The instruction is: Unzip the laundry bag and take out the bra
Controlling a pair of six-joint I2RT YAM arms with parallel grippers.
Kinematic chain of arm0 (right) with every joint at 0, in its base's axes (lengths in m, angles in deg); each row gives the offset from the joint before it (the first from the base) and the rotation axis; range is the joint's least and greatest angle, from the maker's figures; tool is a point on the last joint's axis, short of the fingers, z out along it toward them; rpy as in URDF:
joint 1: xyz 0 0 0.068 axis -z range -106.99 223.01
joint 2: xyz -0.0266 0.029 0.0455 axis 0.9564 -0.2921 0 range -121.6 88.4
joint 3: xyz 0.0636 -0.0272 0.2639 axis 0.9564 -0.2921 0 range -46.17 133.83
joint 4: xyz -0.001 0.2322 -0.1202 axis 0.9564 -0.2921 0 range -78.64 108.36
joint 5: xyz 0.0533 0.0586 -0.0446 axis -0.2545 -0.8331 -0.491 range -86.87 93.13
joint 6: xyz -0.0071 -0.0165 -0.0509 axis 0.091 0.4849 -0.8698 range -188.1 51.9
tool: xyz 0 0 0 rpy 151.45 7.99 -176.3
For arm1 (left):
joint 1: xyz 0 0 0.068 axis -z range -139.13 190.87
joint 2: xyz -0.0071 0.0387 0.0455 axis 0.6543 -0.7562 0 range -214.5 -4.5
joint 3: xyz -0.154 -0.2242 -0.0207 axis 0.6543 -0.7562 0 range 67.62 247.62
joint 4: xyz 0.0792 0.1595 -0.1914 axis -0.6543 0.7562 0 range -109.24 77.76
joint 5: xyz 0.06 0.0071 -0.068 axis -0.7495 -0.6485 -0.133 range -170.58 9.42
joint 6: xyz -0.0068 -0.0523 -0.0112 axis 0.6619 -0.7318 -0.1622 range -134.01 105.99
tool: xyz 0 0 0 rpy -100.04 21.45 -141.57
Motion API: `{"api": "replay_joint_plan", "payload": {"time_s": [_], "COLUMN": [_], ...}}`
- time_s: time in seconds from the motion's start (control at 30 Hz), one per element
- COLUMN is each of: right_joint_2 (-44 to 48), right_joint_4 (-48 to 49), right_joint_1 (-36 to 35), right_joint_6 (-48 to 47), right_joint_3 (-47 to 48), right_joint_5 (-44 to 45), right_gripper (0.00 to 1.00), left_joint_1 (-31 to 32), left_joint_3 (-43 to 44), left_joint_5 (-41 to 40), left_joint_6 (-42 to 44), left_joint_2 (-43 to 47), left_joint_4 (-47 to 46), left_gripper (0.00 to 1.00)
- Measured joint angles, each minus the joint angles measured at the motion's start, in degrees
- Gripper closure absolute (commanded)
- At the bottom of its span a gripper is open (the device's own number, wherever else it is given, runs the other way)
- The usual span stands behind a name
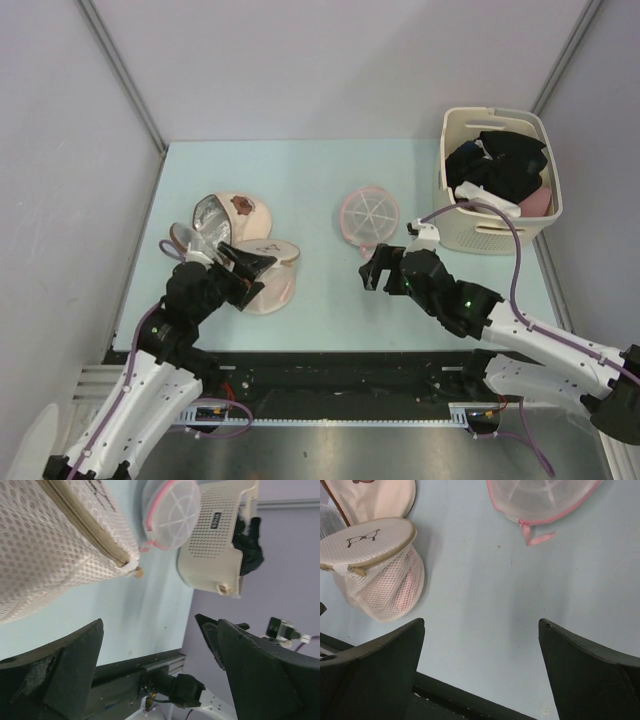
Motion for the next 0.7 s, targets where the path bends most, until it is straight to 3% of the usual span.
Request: {"api": "replay_joint_plan", "payload": {"time_s": [0.2, 0.43, 0.7], "right_joint_2": [-2.25, -3.74, -3.54], "right_joint_4": [1.09, 3.08, 2.71], "right_joint_1": [-0.17, -0.39, -0.48], "right_joint_6": [-0.04, -0.24, -0.22], "right_joint_3": [-0.13, -0.13, -0.13], "right_joint_5": [-2.34, -3.96, -4.2], "right_gripper": [0.0, 0.0, 0.0], "left_joint_1": [0.0, 0.0, -0.02], "left_joint_3": [6.97, 9.07, 16.39], "left_joint_5": [-1.73, -5.49, -9.38], "left_joint_6": [5.44, 7.87, 10.01], "left_joint_2": [-6.51, -8.79, -24.9], "left_joint_4": [7.17, 8.74, 6.6], "left_gripper": [0.0, 0.05, 0.07]}}
